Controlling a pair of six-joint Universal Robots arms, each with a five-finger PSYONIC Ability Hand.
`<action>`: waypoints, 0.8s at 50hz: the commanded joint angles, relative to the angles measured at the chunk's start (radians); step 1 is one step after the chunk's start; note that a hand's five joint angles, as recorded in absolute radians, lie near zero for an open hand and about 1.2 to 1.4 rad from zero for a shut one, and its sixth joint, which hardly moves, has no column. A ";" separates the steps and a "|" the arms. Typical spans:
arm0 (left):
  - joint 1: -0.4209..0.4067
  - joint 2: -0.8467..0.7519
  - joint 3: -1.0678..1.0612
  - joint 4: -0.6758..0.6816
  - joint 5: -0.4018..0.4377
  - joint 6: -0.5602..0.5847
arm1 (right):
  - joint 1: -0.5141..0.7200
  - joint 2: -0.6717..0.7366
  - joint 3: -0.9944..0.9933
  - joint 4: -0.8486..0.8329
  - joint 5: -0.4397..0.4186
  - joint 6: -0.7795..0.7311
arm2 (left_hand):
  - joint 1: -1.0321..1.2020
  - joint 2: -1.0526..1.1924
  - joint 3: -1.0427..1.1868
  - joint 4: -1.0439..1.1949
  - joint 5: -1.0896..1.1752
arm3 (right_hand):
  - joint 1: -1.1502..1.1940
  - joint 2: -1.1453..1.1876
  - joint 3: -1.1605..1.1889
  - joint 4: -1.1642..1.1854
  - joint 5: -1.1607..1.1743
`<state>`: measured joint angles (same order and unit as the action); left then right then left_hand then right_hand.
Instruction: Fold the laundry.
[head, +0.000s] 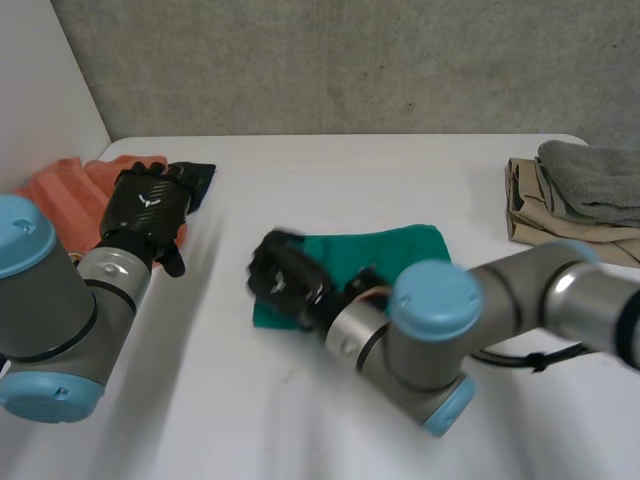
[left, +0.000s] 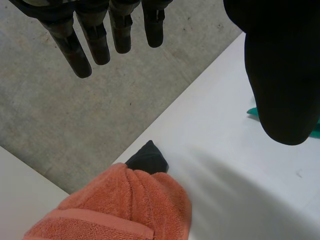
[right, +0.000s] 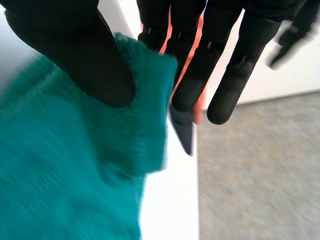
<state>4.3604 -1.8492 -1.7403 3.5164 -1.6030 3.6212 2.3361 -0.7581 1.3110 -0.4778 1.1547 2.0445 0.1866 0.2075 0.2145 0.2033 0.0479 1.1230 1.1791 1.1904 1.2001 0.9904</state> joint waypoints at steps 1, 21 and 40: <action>-0.004 -0.005 0.010 0.001 0.000 0.000 | 0.029 0.028 -0.016 0.018 0.080 0.008 | -0.012 -0.033 -0.040 -0.029 -0.048 | -0.826 -0.882 -0.893 -0.903 -0.868; -0.154 -0.050 0.102 0.027 -0.002 0.000 | -0.345 -0.319 0.252 0.329 0.226 0.712 | -0.012 -0.033 -0.040 -0.029 -0.048 | -0.949 -1.005 -1.016 -1.026 -0.990; -0.186 -0.033 0.097 0.018 -0.012 0.004 | -0.391 -0.274 0.218 0.154 0.344 0.381 | -0.012 -0.033 -0.040 -0.029 -0.048 | 0.273 0.217 0.206 0.196 0.231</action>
<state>4.1687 -1.9129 -1.6332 3.5400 -1.6125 3.6240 1.8839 -1.0117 1.5746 -0.2252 1.4455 2.4906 0.1866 0.2075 0.2146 0.2033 0.0479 1.0721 1.1696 1.1871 1.1953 0.9906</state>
